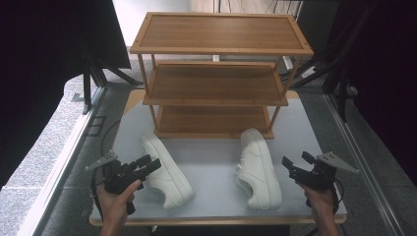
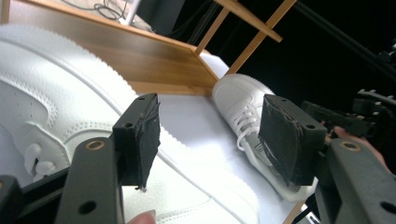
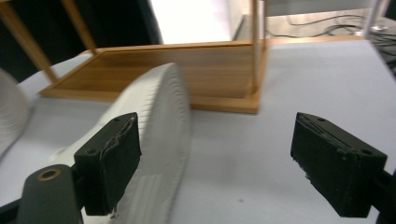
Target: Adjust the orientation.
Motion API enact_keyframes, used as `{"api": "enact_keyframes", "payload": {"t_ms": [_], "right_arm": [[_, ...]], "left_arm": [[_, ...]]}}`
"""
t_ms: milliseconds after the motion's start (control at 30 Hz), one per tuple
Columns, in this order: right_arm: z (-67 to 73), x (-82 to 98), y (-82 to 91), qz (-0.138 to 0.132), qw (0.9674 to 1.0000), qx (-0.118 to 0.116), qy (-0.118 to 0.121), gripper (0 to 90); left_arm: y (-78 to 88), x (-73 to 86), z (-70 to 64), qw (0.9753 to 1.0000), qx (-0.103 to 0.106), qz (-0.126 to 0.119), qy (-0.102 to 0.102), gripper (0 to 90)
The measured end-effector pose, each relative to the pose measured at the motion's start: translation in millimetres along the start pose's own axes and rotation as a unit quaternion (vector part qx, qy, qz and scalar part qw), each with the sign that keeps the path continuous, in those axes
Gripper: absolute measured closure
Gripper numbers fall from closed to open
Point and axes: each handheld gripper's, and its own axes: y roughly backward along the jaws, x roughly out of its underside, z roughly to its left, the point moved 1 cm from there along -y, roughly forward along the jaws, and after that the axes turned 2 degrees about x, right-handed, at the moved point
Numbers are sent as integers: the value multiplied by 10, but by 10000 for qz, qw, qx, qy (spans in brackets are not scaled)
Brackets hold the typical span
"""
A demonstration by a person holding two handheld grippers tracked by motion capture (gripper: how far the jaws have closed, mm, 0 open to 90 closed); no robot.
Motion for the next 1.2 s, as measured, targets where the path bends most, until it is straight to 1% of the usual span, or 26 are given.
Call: {"api": "enact_keyframes", "payload": {"t_ms": [33,67,100,167,200,233,267,300,400,500,533,633,667,700,733,767,800,867,933,967,1000,1033,1067,1133,1167,1200], "right_arm": [[24,-1,21,4,9998,-178,32,169],[24,-1,21,4,9998,-178,32,169],[26,-3,22,18,9997,-244,34,174],[19,-6,19,31,9995,-315,-19,187],[8,2,11,28,9993,-370,-90,197],[8,2,11,28,9993,-370,-90,197],[4,7,4,30,9991,-401,-128,200],[-2,16,-7,37,9988,-455,-182,205],[5,16,-22,43,9987,-483,-170,215],[32,-9,-21,12,9987,-482,-184,233],[56,-18,-7,-42,9985,-506,-205,241],[69,-12,-4,-41,9984,-534,-202,243],[70,-4,-5,-27,9983,-542,-205,246],[64,23,-22,-20,9981,-559,-250,250],[59,32,-31,-1,9980,-573,-271,251],[54,42,-44,15,9979,-579,-286,252],[54,42,-44,15,9979,-579,-286,252],[44,52,-59,39,9978,-581,-308,257],[26,52,-56,30,9977,-587,-335,261],[20,52,-54,26,9976,-591,-353,262],[12,51,-53,21,9976,-584,-366,264],[-2,51,-52,8,9977,-543,-416,266],[-2,51,-52,8,9977,-543,-416,266],[-13,52,-47,-5,9975,-529,-459,269],[-16,51,-45,-6,9975,-524,-467,271],[-18,50,-46,-15,9976,-506,-469,272]], "left_arm": [[-10,7,8,10000,24,3,18,382],[-20,12,14,10000,23,24,19,382],[-26,16,18,10000,9,50,-3,382],[-24,27,16,10000,-58,51,-48,382],[-13,37,12,9999,-112,46,-90,382],[-13,37,12,9999,-112,46,-90,382],[4,47,10,9997,-195,68,-145,382],[13,52,10,9996,-220,76,-162,383],[54,68,6,9994,-280,93,-192,384],[113,87,-20,9989,-337,168,-287,387],[150,94,-34,9985,-403,178,-324,392],[248,112,-31,9980,-538,104,-326,395],[286,132,-29,9976,-599,48,-335,409],[310,151,-29,9973,-641,4,-365,490],[331,173,-30,9968,-699,-44,-376,519],[356,207,-28,9964,-758,-86,-377,569],[384,258,-22,9960,-807,-110,-355,569],[408,356,-8,9955,-897,-111,-276,641],[400,454,6,9950,-973,-1,-235,731],[387,501,10,9945,-1019,80,-218,762],[371,546,10,9938,-1080,158,-201,805],[345,623,3,9927,-1162,282,-185,857],[345,623,3,9927,-1162,282,-185,874],[303,715,-11,9907,-1254,479,-215,889],[270,756,-13,9896,-1302,584,-199,895],[251,776,-11,9889,-1320,655,-183,899]]}}
